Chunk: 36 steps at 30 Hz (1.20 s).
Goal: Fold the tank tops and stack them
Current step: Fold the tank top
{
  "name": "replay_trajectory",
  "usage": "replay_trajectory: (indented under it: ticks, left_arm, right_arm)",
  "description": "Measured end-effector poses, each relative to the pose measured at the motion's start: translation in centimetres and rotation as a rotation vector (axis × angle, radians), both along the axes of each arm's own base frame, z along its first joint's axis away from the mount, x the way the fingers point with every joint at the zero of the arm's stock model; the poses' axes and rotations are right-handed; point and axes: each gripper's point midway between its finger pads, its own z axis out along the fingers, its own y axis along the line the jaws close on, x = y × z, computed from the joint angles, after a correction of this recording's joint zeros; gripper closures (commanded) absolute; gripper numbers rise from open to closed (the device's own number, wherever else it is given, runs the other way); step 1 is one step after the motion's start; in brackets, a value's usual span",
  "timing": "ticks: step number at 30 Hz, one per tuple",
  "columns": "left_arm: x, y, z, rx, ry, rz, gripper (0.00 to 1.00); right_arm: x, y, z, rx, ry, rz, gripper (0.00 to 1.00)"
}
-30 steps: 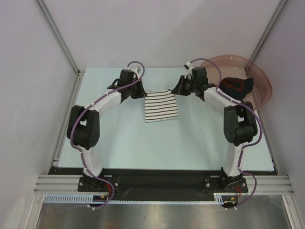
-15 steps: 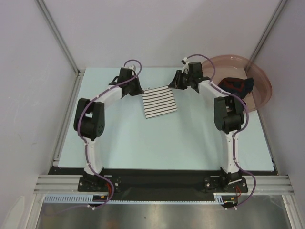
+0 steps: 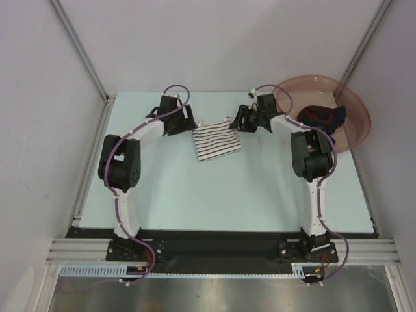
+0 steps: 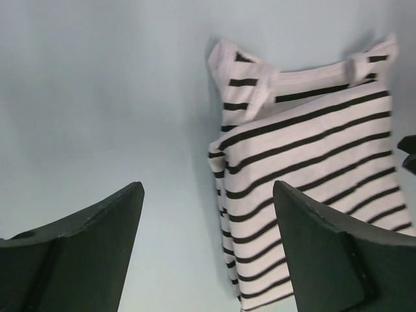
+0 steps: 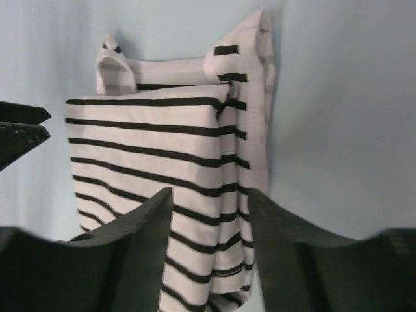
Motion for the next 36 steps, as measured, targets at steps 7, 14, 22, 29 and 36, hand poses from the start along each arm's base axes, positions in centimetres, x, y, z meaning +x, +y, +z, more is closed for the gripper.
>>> replay_trajectory:
  ticks: [7,14,22,29,36]
  left_arm:
    - [1.4,-2.1,4.1,-0.053,-0.087,-0.063,0.21]
    - [1.7,-3.3,2.9,-0.065,-0.069,-0.090,0.24]
    - [1.4,-3.3,0.6,-0.057,-0.020,-0.088,0.32]
    - [1.3,-3.5,0.5,-0.061,-0.016,-0.092,0.41]
    - [1.1,-3.6,-0.6,-0.063,0.006,-0.089,0.46]
  right_arm:
    - [-0.4,0.7,3.4,0.000,-0.061,0.014,0.43]
    - [1.6,1.5,3.6,-0.008,-0.090,0.017,0.49]
    - [3.3,1.5,2.2,-0.025,-0.085,0.004,0.54]
    - [3.3,1.6,0.8,-0.034,-0.055,0.006,0.55]
    - [3.3,2.1,0.0,-0.034,-0.048,0.015,0.60]
